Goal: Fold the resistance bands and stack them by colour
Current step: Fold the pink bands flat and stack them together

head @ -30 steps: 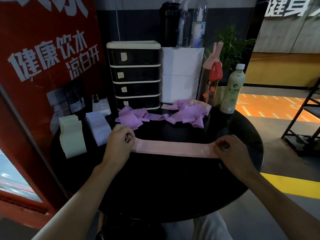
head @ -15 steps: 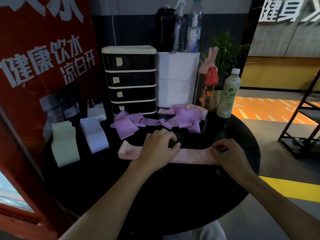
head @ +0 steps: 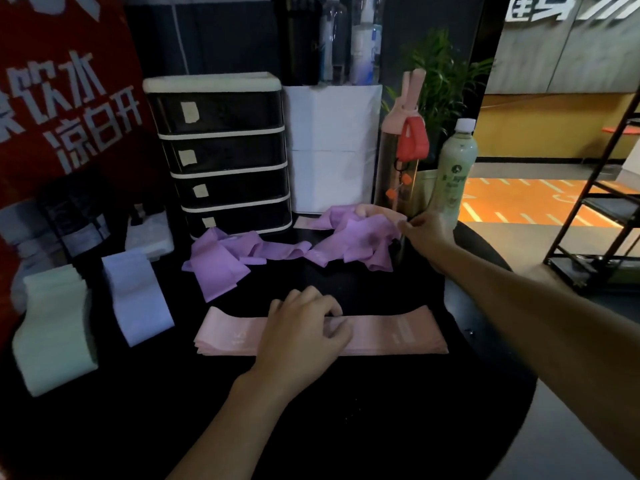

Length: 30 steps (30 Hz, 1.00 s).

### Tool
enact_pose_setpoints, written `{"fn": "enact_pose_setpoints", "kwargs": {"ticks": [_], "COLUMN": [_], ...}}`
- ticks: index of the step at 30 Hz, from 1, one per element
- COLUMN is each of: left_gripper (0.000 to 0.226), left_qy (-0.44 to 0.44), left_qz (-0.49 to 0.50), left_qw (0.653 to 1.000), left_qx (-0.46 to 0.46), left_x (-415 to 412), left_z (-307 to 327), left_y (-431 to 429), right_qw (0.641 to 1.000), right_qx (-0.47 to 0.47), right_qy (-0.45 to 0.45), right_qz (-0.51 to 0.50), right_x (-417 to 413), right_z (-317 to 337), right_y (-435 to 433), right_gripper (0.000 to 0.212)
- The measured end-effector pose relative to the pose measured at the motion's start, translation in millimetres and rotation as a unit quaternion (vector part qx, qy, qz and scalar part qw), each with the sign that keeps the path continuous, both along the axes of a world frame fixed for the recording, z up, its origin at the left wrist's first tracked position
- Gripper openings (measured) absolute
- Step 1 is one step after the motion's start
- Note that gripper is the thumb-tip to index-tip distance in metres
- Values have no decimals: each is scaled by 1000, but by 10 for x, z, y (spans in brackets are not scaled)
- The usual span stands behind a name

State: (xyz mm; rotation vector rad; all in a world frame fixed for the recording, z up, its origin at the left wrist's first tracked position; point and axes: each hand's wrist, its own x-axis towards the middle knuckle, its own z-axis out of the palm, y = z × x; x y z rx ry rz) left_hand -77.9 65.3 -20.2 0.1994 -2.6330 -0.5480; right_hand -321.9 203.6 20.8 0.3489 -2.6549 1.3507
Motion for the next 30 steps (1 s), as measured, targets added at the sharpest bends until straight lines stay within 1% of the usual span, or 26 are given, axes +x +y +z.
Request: {"fn": "enact_pose_setpoints", "kwargs": {"ticks": [2,5,7,9,11,14,16,18,21,26,30], "left_gripper": [24,32,27,24,28,31,26,21,19,16,27], "left_qy": [-2,-2,-6,-4,-4,-9,-8,-11,-4,39,96], "left_qz": [4,3,1,-1,0,2,4,5,3,5,-1], "left_qw": [1000,1000,1000,1000,1000,1000,1000,1000,1000,999,995], "left_qx": [-5,-10,-8,-5,-8,-9,-9,-4,2,14,12], "left_x": [-10,-11,-13,-11,-13,-17,-19,-17,1,59,82], "left_z": [-14,-15,-8,-5,-1,6,8,12,40,108,297], "left_y": [2,1,0,0,0,4,7,9,18,30,68], "right_qw": [999,998,997,998,999,999,995,991,986,972,958], "right_qx": [-13,-6,8,9,7,-4,-4,-11,-38,-79,-81], "right_qy": [-21,-34,-34,-28,-5,52,96,132,159,204,257], "right_qz": [-21,-49,-62,-55,-44,-12,7,19,45,85,102], "right_x": [-133,-271,-341,-316,-260,-184,-119,-56,81,359,540], "right_z": [-69,-140,-166,-143,-95,-17,62,155,334,713,972], "right_y": [-60,-136,-176,-191,-185,-127,-69,-3,102,256,358], "right_gripper": [44,41,41,38,38,19,9,5,10,9,5]}}
